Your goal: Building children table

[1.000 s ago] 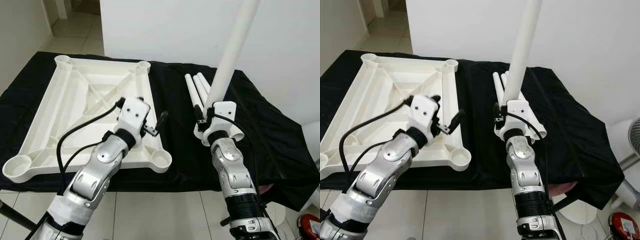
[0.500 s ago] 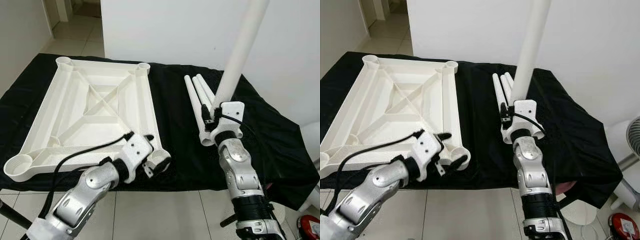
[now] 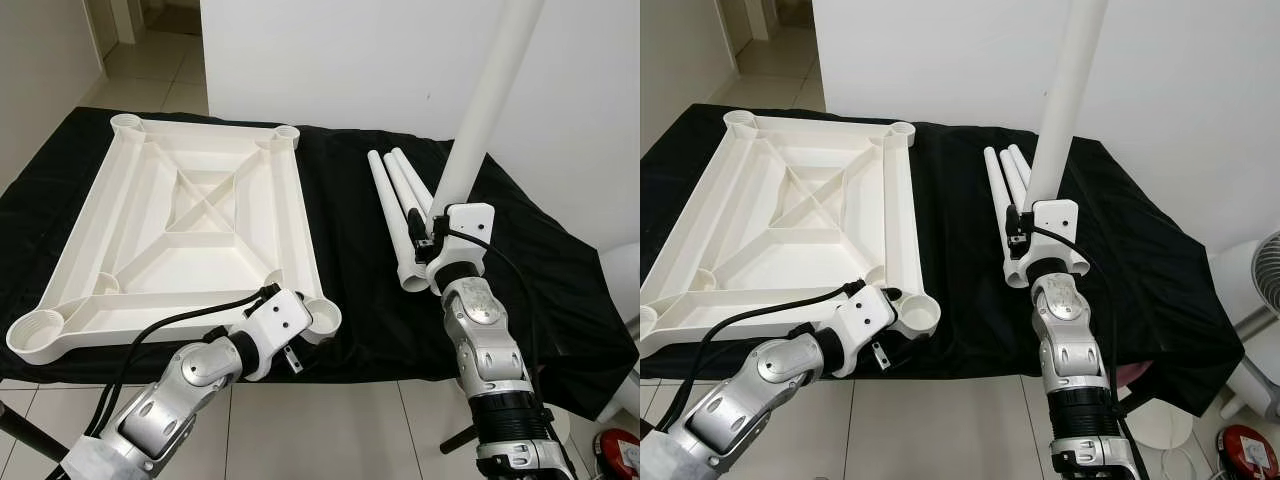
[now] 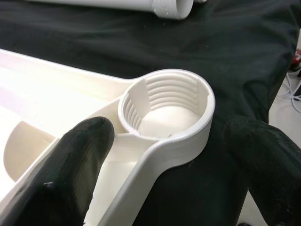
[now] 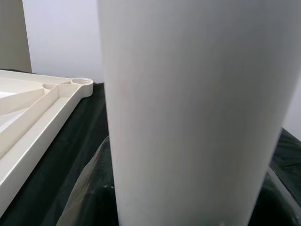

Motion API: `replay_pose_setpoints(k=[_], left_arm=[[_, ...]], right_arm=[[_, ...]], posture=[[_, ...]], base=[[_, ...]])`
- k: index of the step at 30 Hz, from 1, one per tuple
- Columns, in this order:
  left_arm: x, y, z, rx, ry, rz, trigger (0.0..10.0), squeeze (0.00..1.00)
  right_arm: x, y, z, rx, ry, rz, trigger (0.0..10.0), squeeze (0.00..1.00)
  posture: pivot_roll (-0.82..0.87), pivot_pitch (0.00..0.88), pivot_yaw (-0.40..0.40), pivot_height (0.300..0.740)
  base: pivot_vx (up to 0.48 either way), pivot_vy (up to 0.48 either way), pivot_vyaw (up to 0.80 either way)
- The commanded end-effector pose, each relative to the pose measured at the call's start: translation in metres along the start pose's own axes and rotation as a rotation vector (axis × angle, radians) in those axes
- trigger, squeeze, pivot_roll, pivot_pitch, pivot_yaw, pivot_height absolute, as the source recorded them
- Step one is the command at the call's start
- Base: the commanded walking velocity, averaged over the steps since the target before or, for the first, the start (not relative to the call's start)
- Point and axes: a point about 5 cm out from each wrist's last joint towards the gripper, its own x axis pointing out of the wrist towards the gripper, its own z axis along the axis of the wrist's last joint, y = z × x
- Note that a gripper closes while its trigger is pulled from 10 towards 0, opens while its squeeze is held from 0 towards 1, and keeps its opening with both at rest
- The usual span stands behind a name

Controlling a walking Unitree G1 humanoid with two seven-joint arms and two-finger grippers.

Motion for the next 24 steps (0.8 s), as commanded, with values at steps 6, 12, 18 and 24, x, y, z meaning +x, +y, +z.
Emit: replay_pose_setpoints(k=[6,12,18,24], left_arm=[[0.001,0.004,-0.009,-0.001,0.076,-0.009,10.0,0.0],[0.006,0.003,-0.006,0.0,0.071,-0.022,10.0,0.0],[0.017,0.002,0.005,0.014,0.036,-0.04,10.0,0.0],[0.029,-0.003,0.017,0.017,-0.007,-0.06,10.0,0.0]], right_arm=[[-0.002,-0.006,0.003,-0.025,-0.012,-0.023,10.0,0.0],[-0.004,-0.007,0.003,-0.032,-0.011,-0.033,10.0,0.0],[-0.003,-0.007,0.004,-0.034,-0.011,-0.036,10.0,0.0],[-0.002,-0.007,0.005,-0.035,-0.012,-0.037,10.0,0.0]], posture=[[0.0,0.0,-0.097,0.74],[-0.01,0.0,-0.091,0.74],[-0.02,0.0,-0.09,0.74],[-0.02,0.0,-0.091,0.74]], base=[[0.0,0.0,0.0],[0.0,0.0,0.0],[0.0,0.0,0.0],[0.0,0.0,0.0]])
